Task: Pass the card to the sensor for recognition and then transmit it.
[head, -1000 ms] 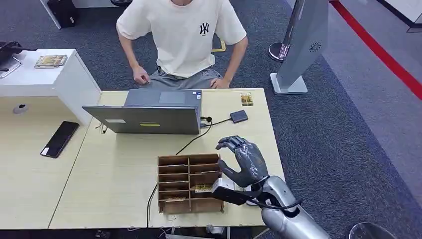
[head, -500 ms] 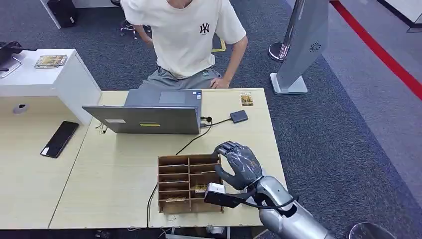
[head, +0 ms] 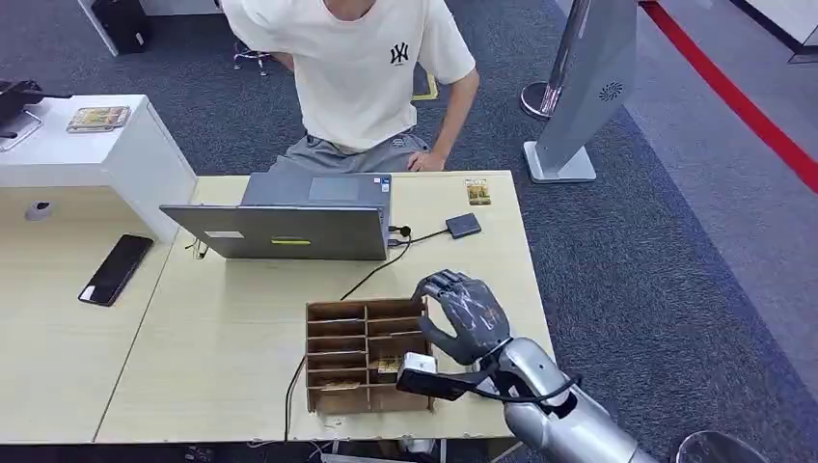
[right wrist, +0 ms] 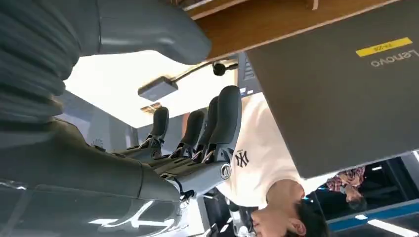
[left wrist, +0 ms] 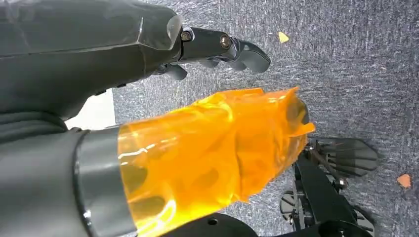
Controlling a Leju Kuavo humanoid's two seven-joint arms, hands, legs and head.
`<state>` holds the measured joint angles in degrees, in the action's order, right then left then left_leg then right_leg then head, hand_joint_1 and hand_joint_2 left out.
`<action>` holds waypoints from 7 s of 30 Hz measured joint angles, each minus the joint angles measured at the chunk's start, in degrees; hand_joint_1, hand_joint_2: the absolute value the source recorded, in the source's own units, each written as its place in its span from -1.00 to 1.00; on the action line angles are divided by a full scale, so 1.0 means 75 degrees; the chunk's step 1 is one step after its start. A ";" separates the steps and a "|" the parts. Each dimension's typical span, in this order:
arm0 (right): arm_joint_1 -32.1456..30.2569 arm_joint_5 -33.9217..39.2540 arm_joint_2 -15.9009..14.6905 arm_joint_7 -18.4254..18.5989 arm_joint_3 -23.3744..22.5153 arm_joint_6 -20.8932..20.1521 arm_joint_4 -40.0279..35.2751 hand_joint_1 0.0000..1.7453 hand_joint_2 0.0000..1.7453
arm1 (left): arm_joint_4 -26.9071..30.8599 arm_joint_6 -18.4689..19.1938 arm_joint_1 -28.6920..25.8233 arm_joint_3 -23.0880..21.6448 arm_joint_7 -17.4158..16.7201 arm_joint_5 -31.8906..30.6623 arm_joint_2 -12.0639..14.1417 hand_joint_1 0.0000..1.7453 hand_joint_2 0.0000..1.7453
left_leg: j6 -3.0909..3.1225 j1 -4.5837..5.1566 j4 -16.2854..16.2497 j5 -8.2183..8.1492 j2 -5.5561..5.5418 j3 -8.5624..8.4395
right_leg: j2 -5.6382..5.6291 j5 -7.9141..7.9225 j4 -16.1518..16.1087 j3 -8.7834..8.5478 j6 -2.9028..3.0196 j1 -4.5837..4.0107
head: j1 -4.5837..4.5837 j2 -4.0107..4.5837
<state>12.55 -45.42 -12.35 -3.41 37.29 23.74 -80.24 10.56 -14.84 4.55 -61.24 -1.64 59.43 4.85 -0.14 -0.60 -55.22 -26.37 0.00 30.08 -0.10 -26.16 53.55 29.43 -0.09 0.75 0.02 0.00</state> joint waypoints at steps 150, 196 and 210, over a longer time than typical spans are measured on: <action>-0.0214 0.4558 -0.0184 -0.1160 -0.1483 -0.1973 -0.0568 1.00 1.00 | 0.0000 0.0134 0.0048 0.0513 0.0204 -0.0108 0.0000 -1.00 -1.00 | -0.0003 0.0000 -0.0001 0.0002 -0.0001 0.0002 | 0.0001 0.0002 0.0000 0.0000 -0.0002 0.0000 | 0.0000 0.0000; -0.0164 0.5380 0.0009 -0.1585 -0.1588 -0.2468 -0.0297 1.00 1.00 | 0.0000 0.0175 -0.0021 0.0516 0.0207 -0.0175 0.0000 -1.00 -1.00 | -0.0003 0.0000 -0.0001 0.0002 -0.0001 0.0005 | 0.0001 0.0002 0.0000 0.0000 -0.0002 0.0000 | 0.0000 0.0000; 0.0088 0.5447 0.0294 -0.1725 -0.1291 -0.2602 0.0085 1.00 1.00 | 0.0000 0.0187 -0.0019 0.0516 0.0152 -0.0291 0.0009 -1.00 -1.00 | -0.0003 0.0000 -0.0001 0.0003 -0.0002 0.0006 | 0.0001 0.0002 0.0001 0.0000 -0.0002 0.0000 | 0.0000 0.0000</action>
<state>13.21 -4.57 -10.14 -16.35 27.61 4.22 -79.60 10.56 -13.44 4.41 -57.37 -0.50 57.24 4.92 -0.16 -0.60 -55.23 -26.35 -0.02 30.12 -0.08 -26.14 53.56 29.43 -0.11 0.75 0.02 0.00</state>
